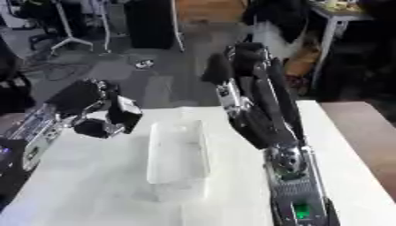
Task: Pick up objects on the table and place them in the box.
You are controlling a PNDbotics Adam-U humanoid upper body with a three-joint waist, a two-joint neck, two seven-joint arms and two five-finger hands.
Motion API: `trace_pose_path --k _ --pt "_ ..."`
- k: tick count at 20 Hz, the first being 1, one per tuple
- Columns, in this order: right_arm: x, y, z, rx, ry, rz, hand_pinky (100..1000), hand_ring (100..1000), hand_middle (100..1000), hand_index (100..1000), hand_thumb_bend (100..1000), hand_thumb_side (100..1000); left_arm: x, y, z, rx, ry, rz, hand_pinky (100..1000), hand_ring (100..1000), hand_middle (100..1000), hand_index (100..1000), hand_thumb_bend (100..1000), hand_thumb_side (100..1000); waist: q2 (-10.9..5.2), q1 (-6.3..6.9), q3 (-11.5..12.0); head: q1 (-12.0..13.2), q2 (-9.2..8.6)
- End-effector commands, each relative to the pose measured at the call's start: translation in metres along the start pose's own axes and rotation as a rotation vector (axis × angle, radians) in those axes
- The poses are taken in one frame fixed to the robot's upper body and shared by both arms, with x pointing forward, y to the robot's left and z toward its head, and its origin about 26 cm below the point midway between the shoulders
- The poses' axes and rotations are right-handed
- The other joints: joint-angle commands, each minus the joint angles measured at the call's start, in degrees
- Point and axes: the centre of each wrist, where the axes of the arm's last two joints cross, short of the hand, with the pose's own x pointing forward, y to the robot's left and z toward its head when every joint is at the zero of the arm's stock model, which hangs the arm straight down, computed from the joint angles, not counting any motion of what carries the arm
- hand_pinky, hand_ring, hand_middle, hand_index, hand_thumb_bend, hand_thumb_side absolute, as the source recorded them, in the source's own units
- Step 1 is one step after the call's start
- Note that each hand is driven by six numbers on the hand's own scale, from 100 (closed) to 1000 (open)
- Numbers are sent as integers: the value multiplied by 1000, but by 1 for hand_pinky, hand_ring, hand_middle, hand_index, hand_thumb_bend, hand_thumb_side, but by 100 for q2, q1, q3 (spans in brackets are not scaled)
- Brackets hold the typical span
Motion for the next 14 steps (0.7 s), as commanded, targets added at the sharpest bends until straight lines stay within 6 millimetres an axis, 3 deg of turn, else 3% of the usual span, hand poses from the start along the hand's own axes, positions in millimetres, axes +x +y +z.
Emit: trace_pose_path --k 1,5,8,11,12,13,14 --pt "7 -2 -7 -12 -41 1 100 216 290 477 239 1000 9 5 -20 19 -80 -2 100 100 100 173 148 960 -60 8 -42 53 -127" --pt "11 0 -10 -13 -56 -14 100 216 290 478 237 1000 20 -9 -26 -20 -154 14 100 100 100 175 150 964 -27 6 -136 27 -324" --pt "14 1 -11 -14 -67 -25 100 216 291 478 242 1000 23 -19 -25 -47 -185 20 100 100 100 188 151 967 -14 18 -193 85 -366" --pt "16 2 -11 -14 -73 -31 100 216 290 478 234 1000 23 -26 -23 -93 -210 15 100 100 100 291 126 933 -15 29 -217 100 -386" --pt "16 2 -11 -13 -73 -32 100 216 290 478 235 1000 23 -29 -22 -113 -219 14 194 355 409 583 154 1000 -16 31 -220 99 -393" --pt "16 2 -11 -12 -74 -33 100 216 290 478 234 1000 23 -32 -20 -151 -234 8 423 571 615 764 181 1000 -17 32 -221 90 -403" --pt "16 2 -11 -12 -74 -33 100 217 291 477 227 1000 22 -34 -19 -184 -243 3 890 833 851 896 241 1000 -19 32 -220 84 -407"
